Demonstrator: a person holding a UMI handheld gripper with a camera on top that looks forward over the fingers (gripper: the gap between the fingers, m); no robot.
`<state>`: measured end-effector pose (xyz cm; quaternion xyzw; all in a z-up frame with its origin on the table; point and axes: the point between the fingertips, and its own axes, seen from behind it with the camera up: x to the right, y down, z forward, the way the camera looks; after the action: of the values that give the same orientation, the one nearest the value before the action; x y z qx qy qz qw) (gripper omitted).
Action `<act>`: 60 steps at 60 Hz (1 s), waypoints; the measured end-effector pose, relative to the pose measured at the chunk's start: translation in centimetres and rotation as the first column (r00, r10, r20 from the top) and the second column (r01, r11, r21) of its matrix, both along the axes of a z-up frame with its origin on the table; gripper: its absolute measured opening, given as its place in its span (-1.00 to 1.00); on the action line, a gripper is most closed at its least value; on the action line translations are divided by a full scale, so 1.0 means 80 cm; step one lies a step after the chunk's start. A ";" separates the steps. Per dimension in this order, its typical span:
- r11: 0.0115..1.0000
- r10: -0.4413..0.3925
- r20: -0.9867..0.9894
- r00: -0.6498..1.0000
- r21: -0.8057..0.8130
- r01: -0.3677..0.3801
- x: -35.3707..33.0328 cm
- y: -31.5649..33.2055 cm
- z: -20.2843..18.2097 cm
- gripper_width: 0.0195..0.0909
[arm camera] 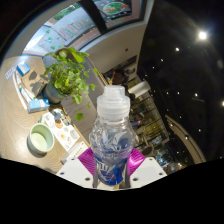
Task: Pour water
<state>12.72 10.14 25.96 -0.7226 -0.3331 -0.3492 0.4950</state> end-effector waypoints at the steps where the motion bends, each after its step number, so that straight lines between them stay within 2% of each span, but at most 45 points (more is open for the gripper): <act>1: 1.000 -0.008 -0.055 0.998 0.006 0.008 0.001 -0.003 0.002 -0.53; 6: 0.999 -0.041 -0.316 0.948 -0.005 0.041 0.004 -0.020 -0.004 -0.53; 11: 0.997 -0.071 -0.521 0.851 -0.047 0.055 0.004 -0.034 -0.031 -0.53; 20: 0.990 -0.137 -0.732 0.667 -0.119 0.073 0.003 -0.051 -0.104 -0.53; 29: 0.978 -0.204 -0.785 0.585 -0.185 0.093 0.010 -0.069 -0.177 -0.53; 37: 0.969 -0.248 -0.800 0.546 -0.216 0.123 0.022 -0.081 -0.224 -0.52; 40: 0.974 -0.224 -0.821 0.525 -0.181 0.133 0.027 -0.084 -0.221 -0.51; 44: 0.972 -0.232 -0.831 0.505 -0.181 0.149 0.033 -0.089 -0.223 -0.50; 49: 0.972 -0.228 -0.840 0.493 -0.167 0.164 0.035 -0.092 -0.223 -0.40; 56: 0.974 -0.220 -0.826 0.520 -0.152 0.171 0.032 -0.094 -0.224 -0.13; 60: 0.963 -0.264 -0.807 0.527 -0.190 0.193 0.038 -0.101 -0.232 0.08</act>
<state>15.73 2.08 7.36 -0.8569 0.0220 -0.0186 0.5146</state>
